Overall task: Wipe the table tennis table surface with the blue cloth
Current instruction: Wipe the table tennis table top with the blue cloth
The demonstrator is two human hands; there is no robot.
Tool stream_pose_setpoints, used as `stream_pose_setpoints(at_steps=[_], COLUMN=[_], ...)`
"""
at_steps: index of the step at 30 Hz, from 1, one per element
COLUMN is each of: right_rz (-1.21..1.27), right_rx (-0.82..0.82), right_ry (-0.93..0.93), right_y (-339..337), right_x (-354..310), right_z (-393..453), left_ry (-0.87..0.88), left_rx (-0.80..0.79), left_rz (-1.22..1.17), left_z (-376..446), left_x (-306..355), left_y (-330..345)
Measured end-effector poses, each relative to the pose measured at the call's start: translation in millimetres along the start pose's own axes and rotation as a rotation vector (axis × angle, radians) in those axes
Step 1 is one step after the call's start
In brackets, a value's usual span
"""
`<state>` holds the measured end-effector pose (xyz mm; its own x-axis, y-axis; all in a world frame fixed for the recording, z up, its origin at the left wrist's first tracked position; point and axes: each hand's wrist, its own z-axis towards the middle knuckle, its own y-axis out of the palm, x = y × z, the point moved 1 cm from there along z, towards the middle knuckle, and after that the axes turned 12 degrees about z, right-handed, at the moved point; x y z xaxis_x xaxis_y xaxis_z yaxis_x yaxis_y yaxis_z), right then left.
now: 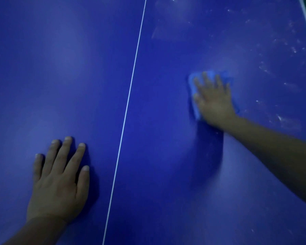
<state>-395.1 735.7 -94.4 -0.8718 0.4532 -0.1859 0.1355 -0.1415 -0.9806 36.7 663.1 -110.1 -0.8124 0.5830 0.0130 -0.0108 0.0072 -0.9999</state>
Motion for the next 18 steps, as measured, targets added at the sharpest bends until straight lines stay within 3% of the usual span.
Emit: stream_pose_setpoints(at_steps=[3, 5, 6, 7, 10, 11, 12, 13, 15, 18], right_rz=[0.062, 0.059, 0.003, -0.041, -0.026, 0.002, 0.025, 0.017, -0.026, 0.005], right_rx=[-0.284, -0.425, -0.372, -0.275, -0.033, -0.003, 0.027, 0.025, -0.009, -0.203], right_ry=[-0.667, -0.893, -0.875, -0.733, 0.057, 0.259, 0.346, 0.347, 0.172, -0.365], right_y=[6, -6, -8, -5, -12, -18, -20, -17, -9, -3], right_x=[-45, -35, -18, 1, 66, 77, 79, 72, 41, -15], right_z=[-121, -130, -107, -77, 4, 10, 5, -10, -61, -179], left_ry=[-0.011, -0.014, -0.010, -0.009, -0.010, -0.011, -0.010, -0.006, -0.006, -0.008], left_rx=[-0.019, -0.027, -0.031, -0.033, -0.026, -0.023, -0.020, -0.020, -0.024, -0.028], left_rz=[-0.017, -0.020, -0.022, -0.020, -0.014, -0.018, -0.024, -0.030, -0.036, -0.034], left_z=[0, -1, -1, 0, 0, -1, -1, -1, -3, -4], left_x=[-1, 0, 1, 0, 2, 3, 3, 4, 2, 2], left_y=[-1, 0, 1, 1, 0, 0, -1, -2, -2, -2])
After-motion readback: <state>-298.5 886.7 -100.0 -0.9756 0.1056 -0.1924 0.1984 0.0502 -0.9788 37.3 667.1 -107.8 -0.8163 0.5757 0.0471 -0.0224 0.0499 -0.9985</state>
